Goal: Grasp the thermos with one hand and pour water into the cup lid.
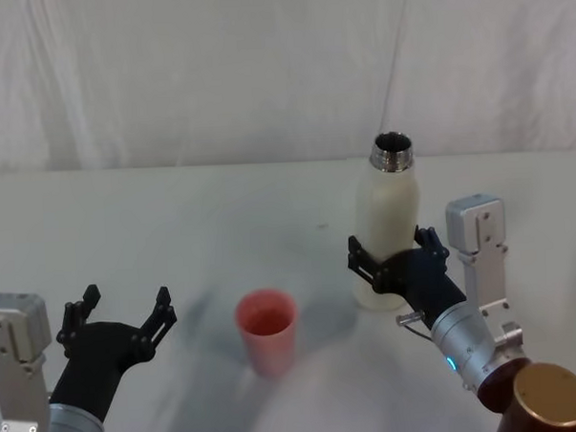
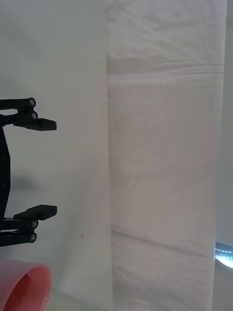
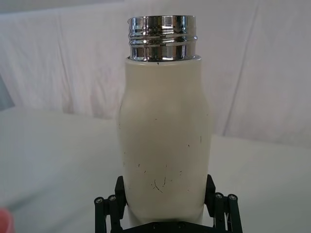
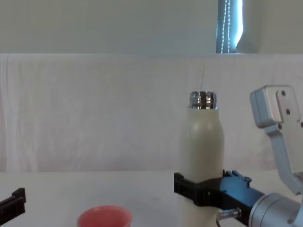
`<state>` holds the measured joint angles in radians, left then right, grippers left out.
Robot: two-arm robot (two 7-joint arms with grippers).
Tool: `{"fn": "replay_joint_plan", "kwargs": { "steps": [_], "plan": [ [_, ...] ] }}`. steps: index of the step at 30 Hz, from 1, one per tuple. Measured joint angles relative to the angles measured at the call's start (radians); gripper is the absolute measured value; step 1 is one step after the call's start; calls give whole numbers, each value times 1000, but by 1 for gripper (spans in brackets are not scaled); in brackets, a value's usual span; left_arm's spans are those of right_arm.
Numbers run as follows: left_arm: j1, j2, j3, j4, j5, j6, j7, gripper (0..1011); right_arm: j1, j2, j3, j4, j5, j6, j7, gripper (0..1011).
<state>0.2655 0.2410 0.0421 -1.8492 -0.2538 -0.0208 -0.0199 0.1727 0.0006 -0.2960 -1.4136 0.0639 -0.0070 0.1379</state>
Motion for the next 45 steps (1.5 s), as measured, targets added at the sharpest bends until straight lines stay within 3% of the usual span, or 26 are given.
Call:
{"fn": "replay_joint_plan", "kwargs": {
  "steps": [10,45],
  "plan": [
    [0,0,0,0,0,0,0,1001,-40,11,-10,-93,-15,9,-3,950],
    [0,0,0,0,0,0,0,1001,-34,9,-7,-80,-11,5,-4,950]
  ]
}}
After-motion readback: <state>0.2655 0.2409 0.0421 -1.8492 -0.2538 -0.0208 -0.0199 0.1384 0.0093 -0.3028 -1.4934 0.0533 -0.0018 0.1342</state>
